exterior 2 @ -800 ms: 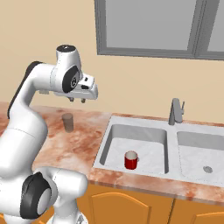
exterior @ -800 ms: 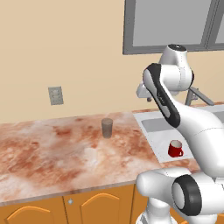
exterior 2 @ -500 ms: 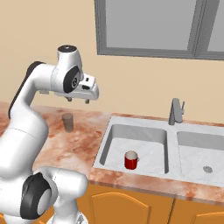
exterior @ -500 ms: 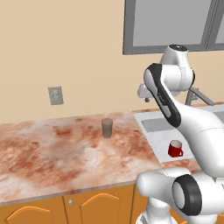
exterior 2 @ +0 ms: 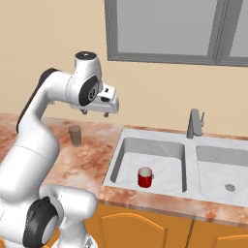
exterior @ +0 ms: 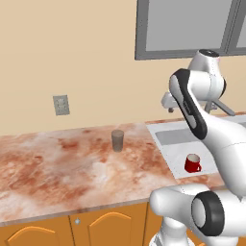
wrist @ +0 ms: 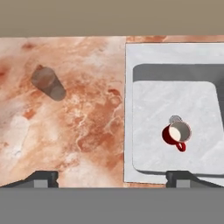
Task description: Move any existing items from the left basin to the right basin for drying. Then move the glass cup from the counter to the left basin of the sink for washing.
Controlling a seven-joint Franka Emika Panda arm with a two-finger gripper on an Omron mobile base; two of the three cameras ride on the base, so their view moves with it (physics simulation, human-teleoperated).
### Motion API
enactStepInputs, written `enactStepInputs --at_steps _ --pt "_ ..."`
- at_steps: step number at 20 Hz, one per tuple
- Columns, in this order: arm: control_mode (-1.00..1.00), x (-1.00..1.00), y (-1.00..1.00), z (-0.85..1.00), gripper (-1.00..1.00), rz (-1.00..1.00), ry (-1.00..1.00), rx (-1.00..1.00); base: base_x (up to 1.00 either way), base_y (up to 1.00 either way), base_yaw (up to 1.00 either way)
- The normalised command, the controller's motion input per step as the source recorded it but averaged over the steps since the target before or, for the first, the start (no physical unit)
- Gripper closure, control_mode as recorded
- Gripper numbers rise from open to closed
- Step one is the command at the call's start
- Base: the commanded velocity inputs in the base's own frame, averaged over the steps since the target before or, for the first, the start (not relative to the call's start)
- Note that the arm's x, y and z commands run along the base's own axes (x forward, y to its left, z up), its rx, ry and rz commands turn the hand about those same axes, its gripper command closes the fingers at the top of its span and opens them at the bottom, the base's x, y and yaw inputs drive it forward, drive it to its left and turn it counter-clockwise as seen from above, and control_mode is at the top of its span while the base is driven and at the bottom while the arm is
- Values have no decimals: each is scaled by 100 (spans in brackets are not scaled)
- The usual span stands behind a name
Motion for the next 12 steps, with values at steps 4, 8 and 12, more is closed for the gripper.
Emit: enactStepInputs --at_steps 4,8,12 --pt "-100 -8 -42 -8 -100 0 0 0 0 0 0" --pt "-100 -5 -37 -17 -100 0 4 0 0 0 0" --pt "-100 -3 -39 -29 -100 0 6 0 0 0 0"
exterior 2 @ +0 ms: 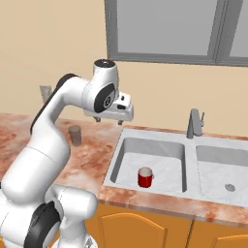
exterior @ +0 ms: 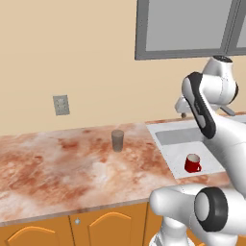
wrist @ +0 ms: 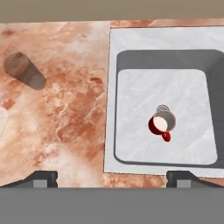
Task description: Move any existing items from the left basin to the right basin for drying. Then move the glass cup from the counter to the left basin of the sink for washing.
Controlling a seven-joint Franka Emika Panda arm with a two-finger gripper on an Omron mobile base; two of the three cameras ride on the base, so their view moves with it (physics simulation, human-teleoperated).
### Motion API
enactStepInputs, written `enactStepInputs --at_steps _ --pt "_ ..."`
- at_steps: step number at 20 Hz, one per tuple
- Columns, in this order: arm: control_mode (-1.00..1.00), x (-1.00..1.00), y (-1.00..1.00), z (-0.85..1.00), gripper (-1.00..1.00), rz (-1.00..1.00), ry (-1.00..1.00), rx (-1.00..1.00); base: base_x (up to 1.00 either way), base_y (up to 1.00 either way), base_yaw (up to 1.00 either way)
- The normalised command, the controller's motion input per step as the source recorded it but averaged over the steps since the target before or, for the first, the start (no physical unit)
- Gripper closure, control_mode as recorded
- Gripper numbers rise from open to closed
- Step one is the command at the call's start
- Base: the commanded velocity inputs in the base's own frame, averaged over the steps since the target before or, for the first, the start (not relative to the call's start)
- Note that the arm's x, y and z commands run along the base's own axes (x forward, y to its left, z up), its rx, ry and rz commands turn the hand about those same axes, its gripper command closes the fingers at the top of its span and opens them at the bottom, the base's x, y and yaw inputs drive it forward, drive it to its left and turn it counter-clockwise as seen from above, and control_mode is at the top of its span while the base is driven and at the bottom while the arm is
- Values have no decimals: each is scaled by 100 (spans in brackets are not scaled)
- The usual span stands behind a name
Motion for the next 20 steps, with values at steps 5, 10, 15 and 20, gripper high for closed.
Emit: enactStepInputs --at_steps 5,10,15,20 --pt "-100 -7 -35 -37 -100 0 5 -1 0 0 0" --pt "-100 -15 -28 -35 -100 0 6 -4 0 0 0" --pt "-100 -8 -15 -38 -100 0 5 -8 0 0 0" --pt "-100 0 -9 -28 -100 0 3 -8 0 0 0"
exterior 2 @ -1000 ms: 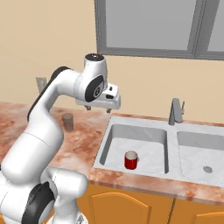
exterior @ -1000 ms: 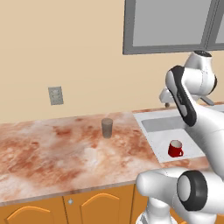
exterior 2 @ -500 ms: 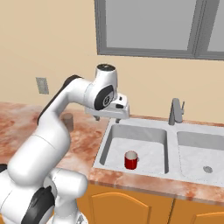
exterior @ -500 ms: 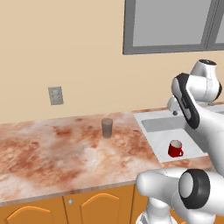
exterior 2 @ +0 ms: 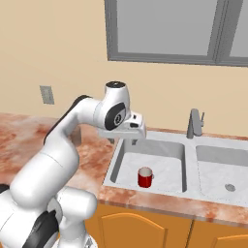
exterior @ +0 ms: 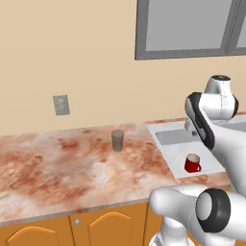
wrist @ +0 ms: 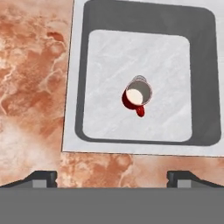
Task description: Move any existing items from the left basin to the right basin for drying. Then move the glass cup from the counter to the left basin of the sink for washing.
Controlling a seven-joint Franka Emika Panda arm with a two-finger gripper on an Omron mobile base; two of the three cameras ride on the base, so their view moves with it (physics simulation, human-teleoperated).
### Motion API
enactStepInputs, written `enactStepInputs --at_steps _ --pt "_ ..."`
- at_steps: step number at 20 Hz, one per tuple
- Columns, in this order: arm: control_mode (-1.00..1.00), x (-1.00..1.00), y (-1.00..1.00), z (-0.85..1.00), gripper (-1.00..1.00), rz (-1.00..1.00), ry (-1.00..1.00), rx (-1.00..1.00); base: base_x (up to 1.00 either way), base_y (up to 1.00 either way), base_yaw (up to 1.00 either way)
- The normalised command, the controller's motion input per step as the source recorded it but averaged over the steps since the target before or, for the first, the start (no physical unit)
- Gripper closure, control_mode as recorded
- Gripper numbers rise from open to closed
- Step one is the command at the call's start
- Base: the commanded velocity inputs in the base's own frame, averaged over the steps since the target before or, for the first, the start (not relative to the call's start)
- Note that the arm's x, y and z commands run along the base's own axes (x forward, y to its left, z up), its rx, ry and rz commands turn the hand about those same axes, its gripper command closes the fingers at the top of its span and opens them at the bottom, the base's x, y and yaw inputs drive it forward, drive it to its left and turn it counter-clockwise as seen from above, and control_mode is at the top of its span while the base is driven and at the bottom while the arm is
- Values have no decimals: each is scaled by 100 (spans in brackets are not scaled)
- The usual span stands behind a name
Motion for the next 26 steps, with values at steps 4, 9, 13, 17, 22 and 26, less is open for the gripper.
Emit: enactStepInputs --at_steps 4,9,13,17,22,26 --pt "-100 0 -15 -19 -100 0 4 0 0 0 0" --pt "-100 0 -23 -20 -100 0 4 0 0 0 0" --pt "-100 0 -18 -25 -100 0 6 0 0 0 0" --pt "-100 0 -18 -29 -100 0 6 0 0 0 0" --pt "-100 0 -16 -31 -100 0 3 0 0 0 0" --pt "-100 0 -16 -32 -100 0 5 1 0 0 0"
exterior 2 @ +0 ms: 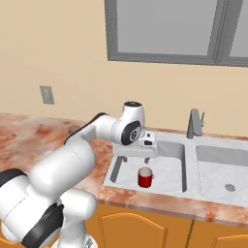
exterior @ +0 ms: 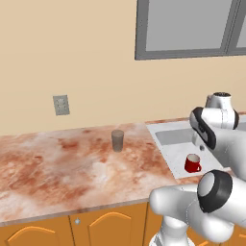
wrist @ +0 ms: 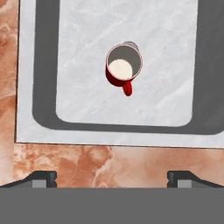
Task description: Move any existing items from the left basin to the right basin for drying. Then move the glass cup from the counter to the left basin of the sink for washing.
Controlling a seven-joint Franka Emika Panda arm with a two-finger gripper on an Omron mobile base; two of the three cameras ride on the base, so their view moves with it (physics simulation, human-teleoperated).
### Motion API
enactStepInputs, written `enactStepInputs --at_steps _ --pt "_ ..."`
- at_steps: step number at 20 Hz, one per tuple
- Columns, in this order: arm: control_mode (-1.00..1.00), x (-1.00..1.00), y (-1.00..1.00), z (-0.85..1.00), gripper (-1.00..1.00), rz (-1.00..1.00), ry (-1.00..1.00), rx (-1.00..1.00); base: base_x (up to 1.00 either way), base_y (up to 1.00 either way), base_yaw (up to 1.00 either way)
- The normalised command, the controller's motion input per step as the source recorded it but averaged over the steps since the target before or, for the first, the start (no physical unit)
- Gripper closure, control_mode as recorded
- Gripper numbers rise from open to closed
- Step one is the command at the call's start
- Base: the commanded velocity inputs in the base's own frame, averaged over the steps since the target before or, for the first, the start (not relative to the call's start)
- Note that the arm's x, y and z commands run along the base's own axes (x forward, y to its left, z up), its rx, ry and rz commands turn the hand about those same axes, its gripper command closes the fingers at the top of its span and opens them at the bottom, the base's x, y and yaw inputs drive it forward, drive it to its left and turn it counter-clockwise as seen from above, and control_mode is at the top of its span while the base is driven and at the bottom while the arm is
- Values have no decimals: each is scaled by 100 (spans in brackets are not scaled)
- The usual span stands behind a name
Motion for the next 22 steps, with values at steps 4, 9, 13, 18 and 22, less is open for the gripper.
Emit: enactStepInputs --at_steps 4,9,13,18,22 --pt "-100 1 -7 -25 -100 0 2 0 0 0 0" --pt "-100 13 -3 -20 -100 0 0 0 0 0 0" --pt "-100 11 -6 -17 -100 0 0 2 0 0 0" --pt "-100 2 -11 -17 -100 0 0 1 0 0 0" --pt "-100 0 -9 -20 -100 0 0 1 0 0 0"
